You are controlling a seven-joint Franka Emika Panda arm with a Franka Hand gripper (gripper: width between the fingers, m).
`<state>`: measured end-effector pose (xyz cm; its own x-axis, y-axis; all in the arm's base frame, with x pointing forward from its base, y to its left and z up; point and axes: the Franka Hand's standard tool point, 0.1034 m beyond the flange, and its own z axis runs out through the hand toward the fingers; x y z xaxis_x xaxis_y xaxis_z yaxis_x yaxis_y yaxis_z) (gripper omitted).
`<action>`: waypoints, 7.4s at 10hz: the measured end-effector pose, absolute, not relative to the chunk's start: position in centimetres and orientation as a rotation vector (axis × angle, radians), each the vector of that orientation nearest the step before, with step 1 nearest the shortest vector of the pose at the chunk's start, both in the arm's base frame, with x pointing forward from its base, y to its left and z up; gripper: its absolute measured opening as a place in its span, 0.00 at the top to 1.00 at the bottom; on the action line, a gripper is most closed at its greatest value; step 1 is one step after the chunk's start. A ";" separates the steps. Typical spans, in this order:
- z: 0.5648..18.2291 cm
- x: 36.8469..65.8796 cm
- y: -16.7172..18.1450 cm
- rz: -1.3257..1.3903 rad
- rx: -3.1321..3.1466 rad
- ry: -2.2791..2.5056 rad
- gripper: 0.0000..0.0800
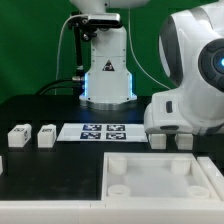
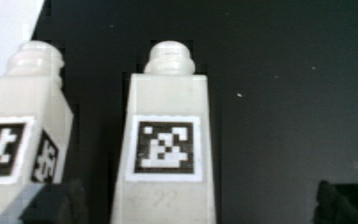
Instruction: Assemble one leg
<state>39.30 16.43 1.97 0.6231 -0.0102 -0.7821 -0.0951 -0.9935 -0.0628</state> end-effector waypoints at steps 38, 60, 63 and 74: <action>17.5 59.9 9.1 -0.764 -2.906 -0.026 0.63; 9.7 60.6 10.2 -0.795 -2.900 -0.046 0.36; 9.7 60.5 10.2 -0.794 -2.900 -0.046 0.19; 9.1 60.9 11.6 -0.240 -2.905 0.068 0.19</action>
Offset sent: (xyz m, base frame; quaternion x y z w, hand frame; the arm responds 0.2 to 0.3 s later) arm 0.0000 0.0000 0.0000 0.0000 0.0000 0.0000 1.0000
